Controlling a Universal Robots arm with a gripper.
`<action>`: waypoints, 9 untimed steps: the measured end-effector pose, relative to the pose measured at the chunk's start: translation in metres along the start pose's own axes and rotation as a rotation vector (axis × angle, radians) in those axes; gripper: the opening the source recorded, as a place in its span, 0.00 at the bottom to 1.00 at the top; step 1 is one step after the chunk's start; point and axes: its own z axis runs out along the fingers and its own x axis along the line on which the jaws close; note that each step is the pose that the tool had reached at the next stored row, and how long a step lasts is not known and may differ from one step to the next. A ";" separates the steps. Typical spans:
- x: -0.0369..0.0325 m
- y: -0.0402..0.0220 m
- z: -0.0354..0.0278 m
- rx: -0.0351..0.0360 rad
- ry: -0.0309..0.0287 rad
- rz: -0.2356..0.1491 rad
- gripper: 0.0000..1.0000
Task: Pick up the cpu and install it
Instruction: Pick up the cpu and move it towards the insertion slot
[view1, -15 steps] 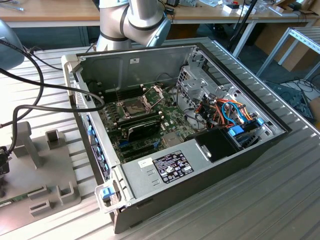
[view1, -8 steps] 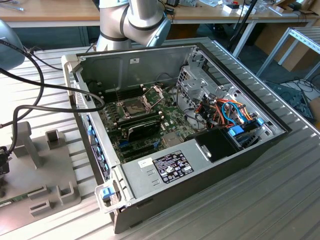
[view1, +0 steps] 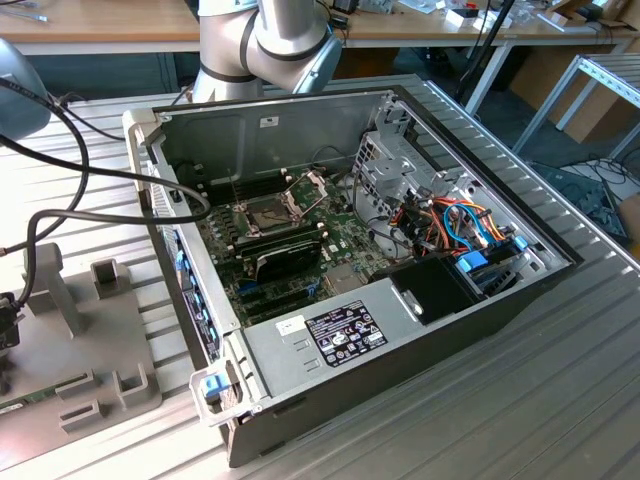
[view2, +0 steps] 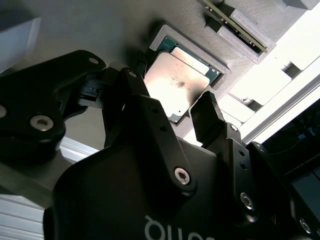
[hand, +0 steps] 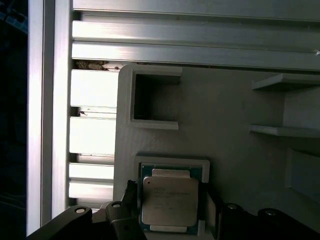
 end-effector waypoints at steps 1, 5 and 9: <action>0.0000 0.0000 -0.0002 0.0005 -0.0001 0.000 0.63; 0.0001 0.0000 -0.0006 0.0009 0.0000 0.000 0.63; 0.0001 0.0000 -0.0006 0.0009 0.0000 0.000 0.63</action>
